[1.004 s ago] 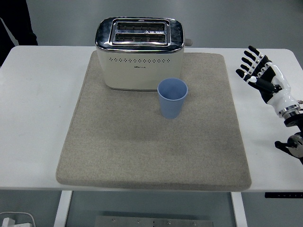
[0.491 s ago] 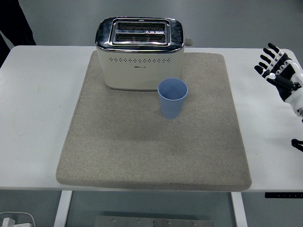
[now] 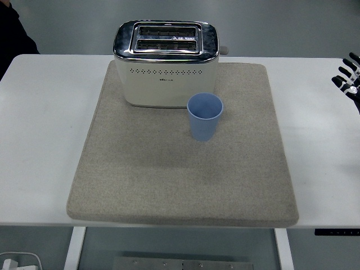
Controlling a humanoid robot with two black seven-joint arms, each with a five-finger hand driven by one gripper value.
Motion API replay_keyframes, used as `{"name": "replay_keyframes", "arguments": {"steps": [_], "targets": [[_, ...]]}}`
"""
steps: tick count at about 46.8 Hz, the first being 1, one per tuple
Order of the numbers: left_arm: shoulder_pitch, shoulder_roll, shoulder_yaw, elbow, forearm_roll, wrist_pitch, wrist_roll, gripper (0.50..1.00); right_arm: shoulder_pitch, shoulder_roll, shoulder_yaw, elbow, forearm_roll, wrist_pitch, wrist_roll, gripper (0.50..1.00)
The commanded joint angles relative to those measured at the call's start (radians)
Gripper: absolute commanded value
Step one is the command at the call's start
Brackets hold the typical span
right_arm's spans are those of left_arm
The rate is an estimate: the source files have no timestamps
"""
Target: Put the water cup in front of the bread machine
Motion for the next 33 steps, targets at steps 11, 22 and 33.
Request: {"name": "replay_keyframes", "arguments": {"steps": [11,22,33], "targets": [[0.0,0.0,0.0,0.0,0.0,0.0,0.0,1.0,0.002,-0.033,0.002,-0.05,0.0,0.022,0.0,0.924],[0.0,0.0,0.0,0.0,0.0,0.0,0.0,1.0,0.007,-0.039,0.002,-0.084,0.103,0.031,-0.057,0.924],[0.0,0.0,0.0,0.0,0.0,0.0,0.0,1.0,0.048,-0.043,0.002,-0.087,0.16,0.03,-0.135,0.924]]}}
